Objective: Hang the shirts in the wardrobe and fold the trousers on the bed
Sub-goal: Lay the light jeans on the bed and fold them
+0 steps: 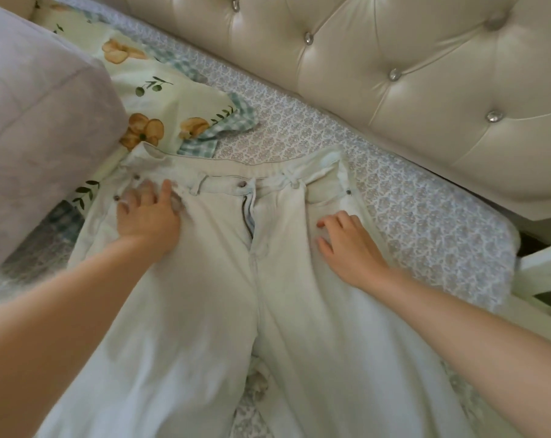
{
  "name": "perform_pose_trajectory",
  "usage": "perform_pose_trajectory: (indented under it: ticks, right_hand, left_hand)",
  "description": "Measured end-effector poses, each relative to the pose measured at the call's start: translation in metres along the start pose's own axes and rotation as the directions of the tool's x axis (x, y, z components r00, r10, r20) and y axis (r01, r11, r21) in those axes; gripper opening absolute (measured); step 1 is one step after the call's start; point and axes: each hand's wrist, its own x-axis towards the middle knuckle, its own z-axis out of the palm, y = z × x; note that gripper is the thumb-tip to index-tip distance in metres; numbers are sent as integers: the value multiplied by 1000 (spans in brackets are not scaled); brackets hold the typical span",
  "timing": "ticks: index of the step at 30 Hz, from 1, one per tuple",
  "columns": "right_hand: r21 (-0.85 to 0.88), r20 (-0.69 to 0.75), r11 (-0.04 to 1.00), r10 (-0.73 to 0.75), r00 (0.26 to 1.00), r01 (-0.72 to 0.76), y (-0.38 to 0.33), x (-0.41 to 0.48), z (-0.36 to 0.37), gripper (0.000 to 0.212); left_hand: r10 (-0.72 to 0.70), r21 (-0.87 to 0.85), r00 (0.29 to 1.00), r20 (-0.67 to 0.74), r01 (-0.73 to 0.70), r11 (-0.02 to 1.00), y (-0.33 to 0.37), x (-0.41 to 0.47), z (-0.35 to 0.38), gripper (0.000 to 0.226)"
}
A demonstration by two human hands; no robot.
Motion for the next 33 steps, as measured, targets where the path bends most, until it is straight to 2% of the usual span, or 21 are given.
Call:
perform_pose_trajectory:
  ticks: [3,5,6,8,9,10,12,14,18,21,23,25,27,29,31,33]
  right_hand:
    - [-125,-84,992,-15,996,5,20,-37,-4,41]
    - [-112,-148,986,105,983,-122,33,-61,-7,53]
    - [-60,-148,978,190,970,-201,39,-72,-7,60]
    - [149,-39,923,365,930,-356,49,-92,-7,66]
    - [250,33,875,420,907,-414,54,-102,-6,64]
    - [287,87,843,450,889,-454,58,-113,-6,59]
    - [221,126,844,472,873,-488,64,-139,-6,50]
    - [193,127,842,488,863,-504,72,-166,-7,49]
    - [228,85,828,508,857,-513,83,-214,-3,45]
    - [322,108,794,511,853,-516,84,-245,2,37]
    - [371,187,745,526,830,-555,87,-265,7,29]
    - [350,325,703,529,784,-619,90,-284,11,28]
    - [301,459,690,501,734,-659,90,-303,9,30]
    - [275,518,725,441,733,-631,83,-320,2,32]
    - [276,490,815,337,804,-510,69,-333,-9,33]
    - [307,416,884,209,885,-353,46,-342,-21,27]
  left_hand:
    - [180,-72,980,-87,-187,980,27,-52,11,60]
    - [411,-31,908,-75,-415,910,46,-98,26,60]
    - [533,25,845,-45,-533,846,54,-122,34,60]
    - [708,169,706,29,-701,693,66,-167,54,60]
    - [726,210,686,49,-717,664,69,-186,62,60]
    - [709,217,703,51,-701,679,70,-200,69,59]
    - [633,189,773,49,-629,754,66,-216,74,59]
    - [586,180,809,35,-582,793,57,-222,76,60]
    - [453,199,884,115,-467,861,29,-222,78,59]
    - [331,153,933,141,-351,924,21,-225,81,57]
    - [264,122,949,174,-286,950,27,-234,78,56]
    - [215,122,955,203,-242,963,36,-251,77,57]
    - [213,116,955,206,-240,964,47,-273,75,58]
    - [259,102,945,201,-283,954,63,-300,74,60]
    - [347,47,912,221,-365,930,84,-334,74,60]
    - [446,-145,868,217,-423,894,109,-369,69,51]
